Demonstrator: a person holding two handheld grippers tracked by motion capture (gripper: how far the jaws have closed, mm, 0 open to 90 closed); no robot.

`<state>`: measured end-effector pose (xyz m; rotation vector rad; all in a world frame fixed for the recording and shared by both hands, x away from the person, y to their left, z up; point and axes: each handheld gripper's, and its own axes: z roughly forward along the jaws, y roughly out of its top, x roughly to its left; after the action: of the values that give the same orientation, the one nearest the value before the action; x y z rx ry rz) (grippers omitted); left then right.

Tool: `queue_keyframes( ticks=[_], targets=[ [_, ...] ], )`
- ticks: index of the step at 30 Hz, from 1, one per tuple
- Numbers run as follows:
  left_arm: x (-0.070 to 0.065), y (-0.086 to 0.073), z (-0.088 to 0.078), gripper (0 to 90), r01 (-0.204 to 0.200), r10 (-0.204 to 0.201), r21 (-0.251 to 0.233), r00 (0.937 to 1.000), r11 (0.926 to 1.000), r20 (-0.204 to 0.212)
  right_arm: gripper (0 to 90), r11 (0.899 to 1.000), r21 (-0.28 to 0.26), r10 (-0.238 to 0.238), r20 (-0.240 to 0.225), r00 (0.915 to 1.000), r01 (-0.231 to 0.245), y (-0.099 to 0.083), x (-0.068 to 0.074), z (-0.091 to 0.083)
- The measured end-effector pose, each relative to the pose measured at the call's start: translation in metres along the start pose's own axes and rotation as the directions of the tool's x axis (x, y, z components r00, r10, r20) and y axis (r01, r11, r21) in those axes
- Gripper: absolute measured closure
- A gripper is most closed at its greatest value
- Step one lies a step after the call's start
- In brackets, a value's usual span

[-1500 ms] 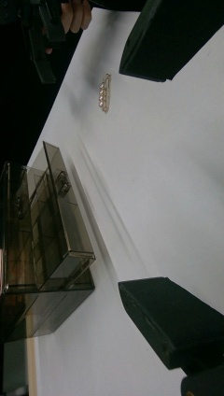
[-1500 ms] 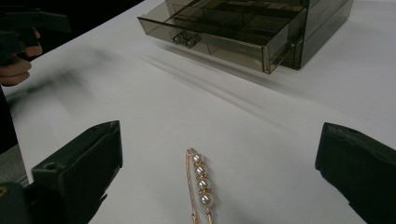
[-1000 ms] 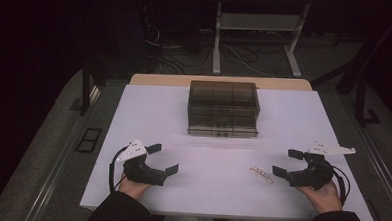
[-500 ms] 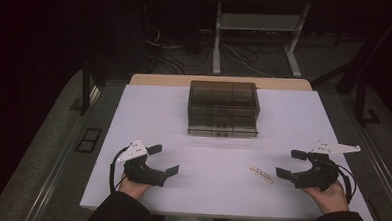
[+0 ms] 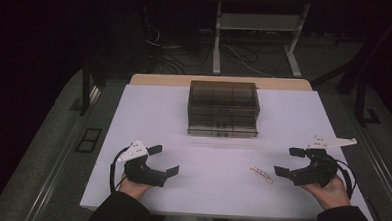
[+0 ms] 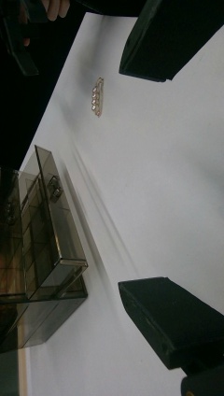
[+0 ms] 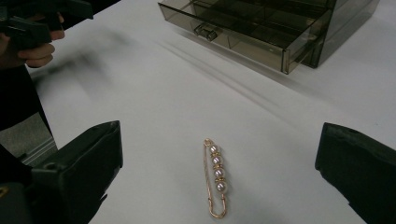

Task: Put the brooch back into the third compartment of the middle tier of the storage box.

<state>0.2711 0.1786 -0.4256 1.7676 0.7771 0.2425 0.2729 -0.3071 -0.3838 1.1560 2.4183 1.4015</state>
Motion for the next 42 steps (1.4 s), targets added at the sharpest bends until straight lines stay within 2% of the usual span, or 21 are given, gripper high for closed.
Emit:
queue_keyframes(
  ticks=[18,23,26,42],
  targets=[
    [-0.001,0.000,0.000,0.0,-0.003,0.003,0.002,1.0000,1.0000,0.007,0.4,0.998,0.066,-0.020,-0.021,0.9996,0.022,0.016,0.002,0.012],
    [0.000,0.000,0.000,0.0,-0.008,0.008,0.002,1.0000,1.0000,0.006,0.4,0.995,0.090,-0.035,-0.024,0.9991,0.037,0.019,0.001,0.020],
    [0.000,0.000,0.000,0.0,-0.008,0.008,0.003,1.0000,1.0000,0.005,0.4,0.992,0.119,-0.041,-0.024,0.9989,0.043,0.019,-0.001,0.027],
    [0.000,0.000,0.000,0.0,-0.008,0.008,0.005,1.0000,1.0000,0.004,0.4,0.979,0.195,-0.051,-0.037,0.9980,0.057,0.019,-0.007,0.045]
  ],
)
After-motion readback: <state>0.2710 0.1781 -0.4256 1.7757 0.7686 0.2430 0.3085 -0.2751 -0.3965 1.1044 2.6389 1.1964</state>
